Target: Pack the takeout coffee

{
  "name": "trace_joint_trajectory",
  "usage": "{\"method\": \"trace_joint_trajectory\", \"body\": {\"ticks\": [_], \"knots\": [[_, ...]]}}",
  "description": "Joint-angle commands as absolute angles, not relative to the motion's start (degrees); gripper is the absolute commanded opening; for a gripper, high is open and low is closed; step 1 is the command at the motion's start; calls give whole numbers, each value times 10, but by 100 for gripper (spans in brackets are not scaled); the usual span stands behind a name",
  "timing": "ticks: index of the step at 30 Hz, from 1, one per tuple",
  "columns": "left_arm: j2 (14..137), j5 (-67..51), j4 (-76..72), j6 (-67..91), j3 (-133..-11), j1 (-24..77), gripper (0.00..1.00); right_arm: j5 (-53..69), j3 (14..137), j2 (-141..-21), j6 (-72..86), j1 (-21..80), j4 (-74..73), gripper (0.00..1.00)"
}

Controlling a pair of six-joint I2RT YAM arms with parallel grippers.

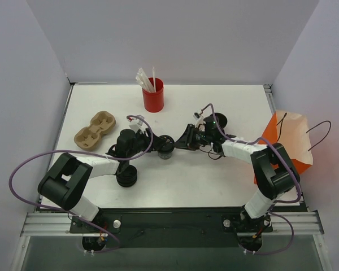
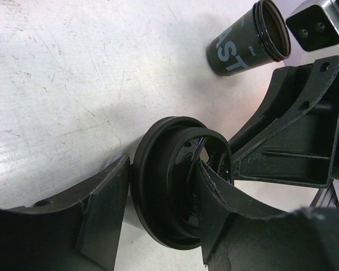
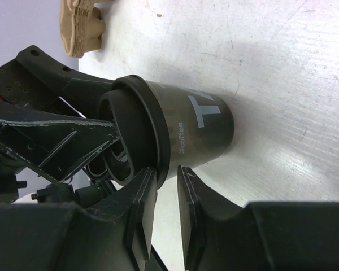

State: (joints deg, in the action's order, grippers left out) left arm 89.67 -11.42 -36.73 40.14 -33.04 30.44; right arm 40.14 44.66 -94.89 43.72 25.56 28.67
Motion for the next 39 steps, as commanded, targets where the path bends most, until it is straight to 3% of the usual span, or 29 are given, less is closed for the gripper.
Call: {"method": "trace_joint_trajectory", "body": {"ticks": [1, 5, 9, 12, 31, 39], "knots": [[943, -90, -169, 371, -282, 321, 55, 360, 486, -954, 363, 273, 124, 26], [946, -111, -178, 368, -287, 320, 55, 390, 562, -922, 328, 266, 63, 35], [950, -132, -179, 354, -297, 321, 55, 411, 627, -920, 274, 261, -16, 53], [950, -137, -173, 351, -306, 321, 55, 418, 671, -941, 243, 261, -63, 59], [954, -154, -173, 354, -320, 321, 55, 435, 741, -1065, 196, 271, -98, 57], [947, -153, -160, 352, -331, 321, 55, 411, 735, -1081, 193, 274, -105, 46]]}}
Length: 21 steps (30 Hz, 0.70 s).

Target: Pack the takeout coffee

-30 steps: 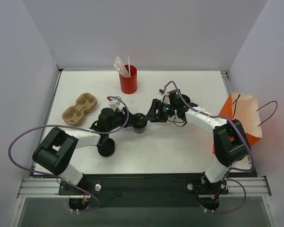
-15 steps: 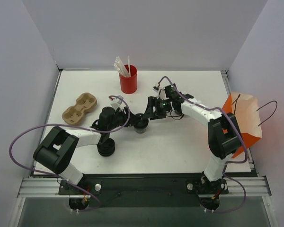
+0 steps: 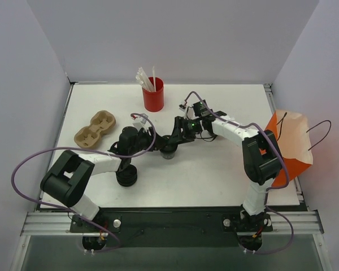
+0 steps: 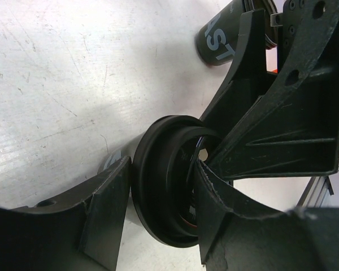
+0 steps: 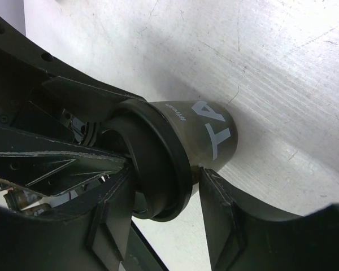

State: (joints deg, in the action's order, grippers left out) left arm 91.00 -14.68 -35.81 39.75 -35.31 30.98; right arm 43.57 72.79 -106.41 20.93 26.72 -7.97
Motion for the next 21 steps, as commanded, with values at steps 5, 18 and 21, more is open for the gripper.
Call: {"method": "trace_joint_trajectory", "body": {"ticks": [5, 18, 21], "knots": [[920, -154, -97, 339, -382, 312, 59, 373, 730, -1089, 179, 275, -127, 36], [889, -299, -57, 375, -495, 251, 63, 344, 735, -1090, 158, 281, -159, 35], [883, -326, -76, 388, -495, 241, 63, 342, 737, -1089, 158, 282, -163, 36]]}}
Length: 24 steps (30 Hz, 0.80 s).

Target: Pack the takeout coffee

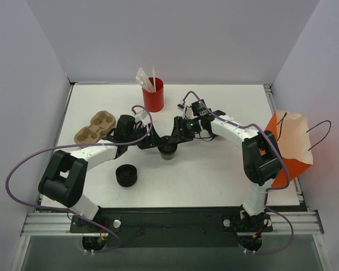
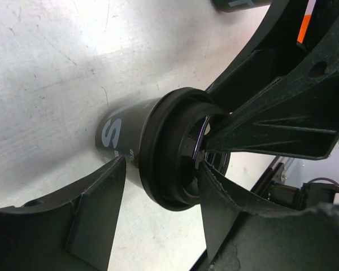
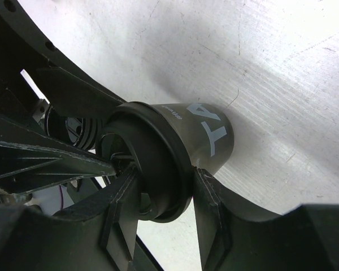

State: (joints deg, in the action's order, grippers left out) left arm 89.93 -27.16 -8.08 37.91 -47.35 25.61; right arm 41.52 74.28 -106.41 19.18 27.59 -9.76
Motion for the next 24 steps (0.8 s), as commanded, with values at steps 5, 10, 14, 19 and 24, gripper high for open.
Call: {"method": "trace_joint_trajectory", "body": {"ticks": [5, 10, 14, 19, 24], "knots": [[876, -347, -69, 381, -507, 224, 64, 334, 744, -1092, 156, 286, -171, 36], [865, -318, -23, 339, -511, 217, 63, 332, 747, -1092, 153, 288, -175, 36], [869, -297, -21, 328, -499, 217, 55, 331, 750, -1093, 150, 289, -178, 36], [879, -285, -40, 326, -481, 218, 53, 333, 753, -1095, 150, 288, -178, 35], [890, -267, -47, 323, -468, 219, 51, 335, 751, -1096, 150, 288, -178, 35]]}}
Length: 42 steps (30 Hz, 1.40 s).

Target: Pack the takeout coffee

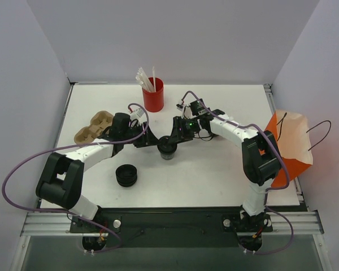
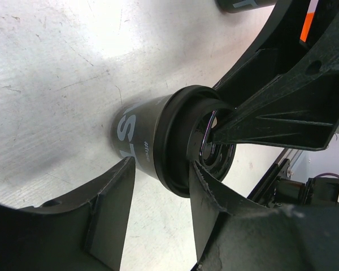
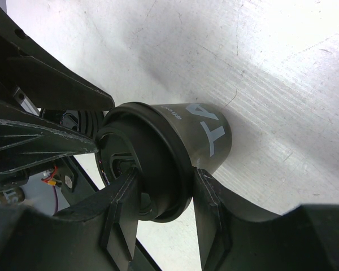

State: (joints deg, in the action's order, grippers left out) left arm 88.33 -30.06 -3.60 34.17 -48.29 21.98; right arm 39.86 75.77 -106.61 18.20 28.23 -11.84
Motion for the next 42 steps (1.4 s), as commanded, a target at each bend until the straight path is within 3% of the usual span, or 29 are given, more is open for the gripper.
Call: {"method": "trace_joint_trajectory", "body": {"ticks": [1, 21, 42], "knots": [[890, -265, -48, 323, -461, 219, 51, 335, 751, -1099, 150, 288, -178, 35], [830, -223, -40, 323, -425, 218, 50, 335, 743, -1097, 147, 287, -178, 34], [818, -269, -84, 339, -434, 222, 50, 341, 746, -1096, 149, 287, -178, 34]]}}
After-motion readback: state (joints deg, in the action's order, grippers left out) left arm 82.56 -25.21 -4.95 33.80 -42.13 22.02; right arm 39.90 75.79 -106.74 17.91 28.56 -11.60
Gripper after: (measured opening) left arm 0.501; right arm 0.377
